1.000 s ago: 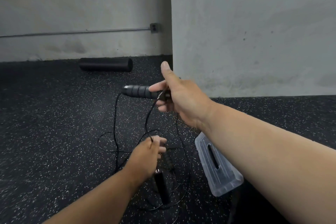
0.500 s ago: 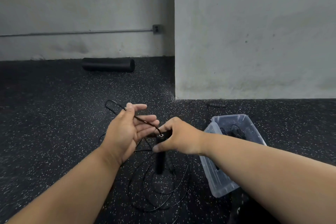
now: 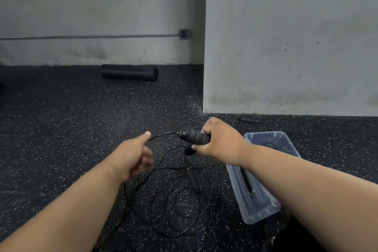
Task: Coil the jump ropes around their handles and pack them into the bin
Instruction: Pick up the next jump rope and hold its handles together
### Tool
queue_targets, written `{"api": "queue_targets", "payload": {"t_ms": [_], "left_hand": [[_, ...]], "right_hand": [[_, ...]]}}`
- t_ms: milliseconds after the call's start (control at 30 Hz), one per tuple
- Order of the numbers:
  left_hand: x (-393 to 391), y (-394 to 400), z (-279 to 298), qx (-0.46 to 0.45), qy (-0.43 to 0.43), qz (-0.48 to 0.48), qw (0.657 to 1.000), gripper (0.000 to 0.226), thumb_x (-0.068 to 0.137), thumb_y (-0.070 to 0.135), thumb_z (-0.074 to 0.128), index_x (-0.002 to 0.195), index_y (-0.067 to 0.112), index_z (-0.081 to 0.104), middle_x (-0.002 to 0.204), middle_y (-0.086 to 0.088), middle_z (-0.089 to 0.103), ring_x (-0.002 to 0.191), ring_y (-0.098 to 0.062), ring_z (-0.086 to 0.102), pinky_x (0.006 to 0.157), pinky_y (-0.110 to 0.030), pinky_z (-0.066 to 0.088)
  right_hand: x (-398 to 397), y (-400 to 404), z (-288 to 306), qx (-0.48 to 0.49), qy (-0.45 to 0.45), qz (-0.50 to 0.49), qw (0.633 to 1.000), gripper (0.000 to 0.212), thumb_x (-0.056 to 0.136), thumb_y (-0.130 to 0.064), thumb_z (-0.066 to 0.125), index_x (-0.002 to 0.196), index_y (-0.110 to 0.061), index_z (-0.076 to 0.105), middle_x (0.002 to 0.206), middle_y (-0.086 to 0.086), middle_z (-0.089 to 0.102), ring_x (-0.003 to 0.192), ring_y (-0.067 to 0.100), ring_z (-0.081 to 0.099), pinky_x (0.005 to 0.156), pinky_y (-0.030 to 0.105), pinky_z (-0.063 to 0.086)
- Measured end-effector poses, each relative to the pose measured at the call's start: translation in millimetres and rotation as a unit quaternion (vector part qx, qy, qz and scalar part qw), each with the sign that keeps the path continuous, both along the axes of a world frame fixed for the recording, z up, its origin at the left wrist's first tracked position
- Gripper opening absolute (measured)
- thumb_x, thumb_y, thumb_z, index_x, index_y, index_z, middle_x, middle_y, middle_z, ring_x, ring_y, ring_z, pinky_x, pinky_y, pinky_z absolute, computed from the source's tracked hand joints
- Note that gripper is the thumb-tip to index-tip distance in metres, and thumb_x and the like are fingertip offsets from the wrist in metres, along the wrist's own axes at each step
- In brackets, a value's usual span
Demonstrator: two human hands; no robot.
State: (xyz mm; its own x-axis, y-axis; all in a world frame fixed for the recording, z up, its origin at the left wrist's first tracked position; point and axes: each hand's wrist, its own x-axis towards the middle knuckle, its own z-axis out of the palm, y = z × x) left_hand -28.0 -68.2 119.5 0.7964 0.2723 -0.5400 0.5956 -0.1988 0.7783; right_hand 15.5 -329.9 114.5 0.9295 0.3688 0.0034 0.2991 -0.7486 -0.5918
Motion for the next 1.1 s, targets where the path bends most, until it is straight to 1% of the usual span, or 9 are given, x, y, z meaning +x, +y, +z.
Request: {"api": "queue_targets", "payload": {"t_ms": [133, 233, 300, 400, 533, 600, 733, 900, 1100], "left_hand": [[-8.1, -11.7, 5.0, 0.351, -0.086, -0.165, 0.918, 0.049, 0.102, 0.061, 0.047, 0.09, 0.016, 0.061, 0.079, 0.001, 0.063, 0.073, -0.019, 0.059, 0.067, -0.034, 0.045], [-12.9, -25.5, 6.8, 0.237, -0.19, -0.217, 0.928, 0.031, 0.096, 0.057, 0.06, 0.119, 0.036, 0.062, 0.118, 0.015, 0.061, 0.108, -0.007, 0.059, 0.091, -0.033, 0.049], [-13.2, -26.9, 6.6, 0.104, -0.159, -0.258, 0.947, 0.051, 0.09, 0.049, 0.064, 0.14, 0.042, 0.054, 0.138, 0.017, 0.056, 0.127, -0.003, 0.053, 0.11, -0.034, 0.043], [-15.0, -27.0, 9.7, -0.043, -0.119, -0.287, 0.95, 0.053, 0.094, 0.024, 0.069, 0.144, 0.036, 0.054, 0.14, 0.011, 0.062, 0.125, -0.002, 0.06, 0.098, -0.019, 0.046], [-22.2, -38.8, 4.1, 0.022, -0.145, -0.292, 0.945, 0.029, 0.092, 0.016, 0.078, 0.115, 0.032, 0.071, 0.105, 0.002, 0.08, 0.094, -0.01, 0.076, 0.089, -0.031, 0.062], [-25.2, -45.9, 1.4, 0.15, -0.171, -0.311, 0.923, 0.016, 0.085, 0.035, 0.084, 0.097, 0.034, 0.073, 0.089, 0.006, 0.079, 0.079, -0.014, 0.073, 0.081, -0.036, 0.06], [-32.3, -61.5, -5.3, 0.295, -0.169, -0.39, 0.856, 0.031, 0.084, 0.052, 0.079, 0.083, 0.029, 0.058, 0.074, 0.011, 0.063, 0.069, -0.006, 0.058, 0.061, -0.026, 0.044], [-23.0, -42.6, 3.1, 0.289, -0.198, -0.344, 0.871, 0.02, 0.094, 0.038, 0.074, 0.088, 0.03, 0.058, 0.076, 0.008, 0.065, 0.065, -0.004, 0.057, 0.058, -0.026, 0.041], [-13.0, -29.8, -2.0, 0.121, -0.23, -0.245, 0.934, 0.011, 0.1, 0.031, 0.07, 0.103, 0.038, 0.063, 0.08, 0.01, 0.064, 0.066, 0.004, 0.055, 0.066, -0.028, 0.043]], "right_hand": [[1.1, -1.4, 6.4, -0.066, -0.058, 0.04, 0.995, 0.027, 0.078, -0.046, 0.082, 0.073, -0.029, 0.061, 0.104, -0.013, 0.05, 0.078, 0.01, 0.059, 0.075, 0.034, 0.055], [-1.4, 2.2, 9.0, -0.114, -0.105, 0.099, 0.983, 0.019, 0.078, -0.04, 0.081, 0.077, -0.031, 0.063, 0.109, -0.012, 0.046, 0.081, 0.012, 0.058, 0.076, 0.033, 0.053], [-4.7, 4.1, 9.0, -0.126, -0.136, 0.133, 0.974, 0.016, 0.077, -0.036, 0.081, 0.084, -0.028, 0.069, 0.114, -0.01, 0.046, 0.085, 0.015, 0.056, 0.077, 0.032, 0.051], [-10.6, 8.6, 9.3, -0.138, -0.164, 0.171, 0.962, 0.02, 0.075, -0.038, 0.081, 0.087, -0.025, 0.071, 0.118, -0.007, 0.048, 0.087, 0.015, 0.051, 0.076, 0.031, 0.048], [-17.3, 12.6, 5.7, -0.191, -0.197, 0.204, 0.94, 0.011, 0.084, -0.031, 0.076, 0.089, -0.025, 0.069, 0.118, -0.001, 0.05, 0.09, 0.02, 0.051, 0.075, 0.036, 0.048], [-18.9, 11.6, 2.1, -0.231, -0.22, 0.204, 0.926, 0.009, 0.087, -0.022, 0.07, 0.096, -0.022, 0.07, 0.119, 0.003, 0.051, 0.092, 0.024, 0.054, 0.075, 0.039, 0.05], [-23.2, 14.9, 2.3, -0.229, -0.21, 0.198, 0.93, 0.015, 0.085, -0.024, 0.071, 0.1, -0.021, 0.07, 0.121, 0.003, 0.048, 0.094, 0.024, 0.053, 0.079, 0.038, 0.05], [-14.3, 2.5, 28.1, -0.126, -0.092, 0.09, 0.984, 0.037, 0.069, -0.057, 0.088, 0.086, -0.033, 0.066, 0.113, -0.011, 0.047, 0.088, 0.011, 0.057, 0.081, 0.029, 0.05], [-8.0, -22.7, 48.6, 0.178, 0.12, 0.006, 0.977, 0.025, 0.074, -0.035, 0.095, 0.088, -0.023, 0.078, 0.083, 0.002, 0.071, 0.071, 0.015, 0.058, 0.069, 0.038, 0.047]]}}
